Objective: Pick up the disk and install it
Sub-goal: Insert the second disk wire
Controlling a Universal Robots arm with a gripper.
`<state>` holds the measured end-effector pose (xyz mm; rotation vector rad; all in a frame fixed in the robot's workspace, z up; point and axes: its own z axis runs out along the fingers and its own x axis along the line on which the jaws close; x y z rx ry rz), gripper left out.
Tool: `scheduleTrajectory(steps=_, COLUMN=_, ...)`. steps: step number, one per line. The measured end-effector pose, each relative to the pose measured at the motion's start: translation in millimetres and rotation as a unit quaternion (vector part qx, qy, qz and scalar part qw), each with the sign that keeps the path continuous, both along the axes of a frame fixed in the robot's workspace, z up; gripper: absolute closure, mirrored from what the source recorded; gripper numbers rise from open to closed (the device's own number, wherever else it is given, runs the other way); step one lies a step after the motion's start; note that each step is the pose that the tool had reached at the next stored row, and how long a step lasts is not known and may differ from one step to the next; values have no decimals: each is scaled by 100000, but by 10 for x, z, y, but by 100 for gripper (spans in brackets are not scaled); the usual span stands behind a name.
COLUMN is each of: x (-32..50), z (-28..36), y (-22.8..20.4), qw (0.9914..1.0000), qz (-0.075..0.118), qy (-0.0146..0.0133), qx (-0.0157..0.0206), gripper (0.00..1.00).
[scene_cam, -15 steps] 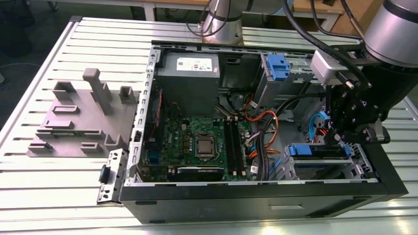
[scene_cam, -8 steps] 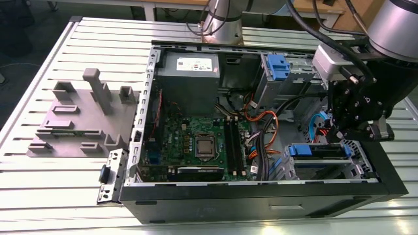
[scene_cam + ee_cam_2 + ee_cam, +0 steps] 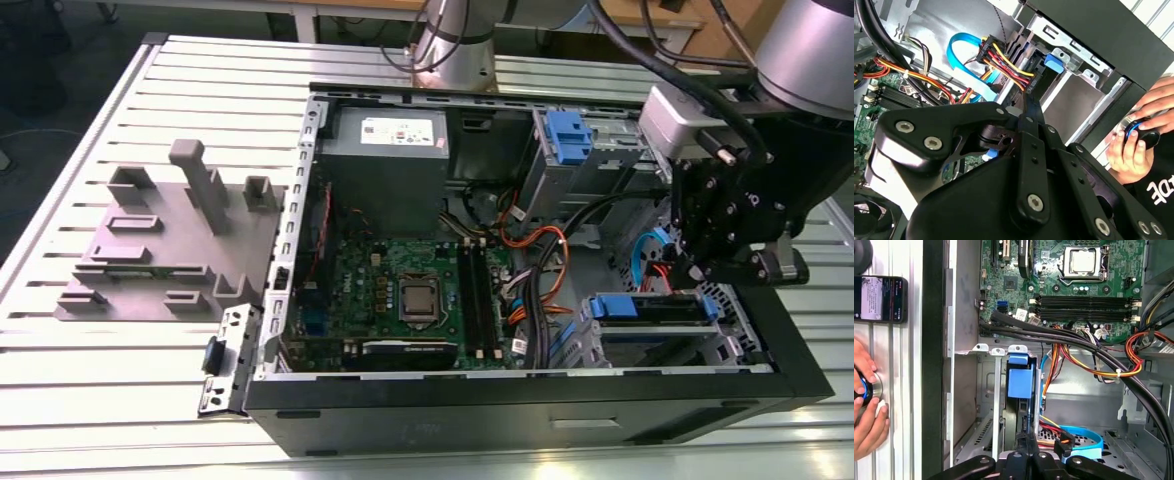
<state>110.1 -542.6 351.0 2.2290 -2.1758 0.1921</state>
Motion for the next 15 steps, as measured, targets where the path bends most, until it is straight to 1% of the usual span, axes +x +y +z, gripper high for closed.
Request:
scheduleTrajectory(steps=3, x=-6, z=9, y=4, qw=100000, qz=8, qy=-2, qx=-13, gripper=89)
scheduleTrajectory(steps=6, x=-6, z=59, y=15, qw=100000, qz=8, qy=-3, qx=4, gripper=89)
scheduleTrajectory(steps=8, x=-7, z=100, y=30, qw=100000, qz=4, qy=-3, qx=-14, gripper=89)
scheduleTrajectory(steps=10, x=-7, z=134, y=59, qw=100000, qz=3, qy=-2, qx=-9, gripper=89)
scheduleTrajectory(steps=12, x=-7, z=153, y=93, qw=100000, qz=5, qy=-1, qx=-27, gripper=89)
scheduleTrajectory(steps=15, x=-7, z=159, y=168, qw=100000, qz=3, qy=4, qx=-20, gripper=89)
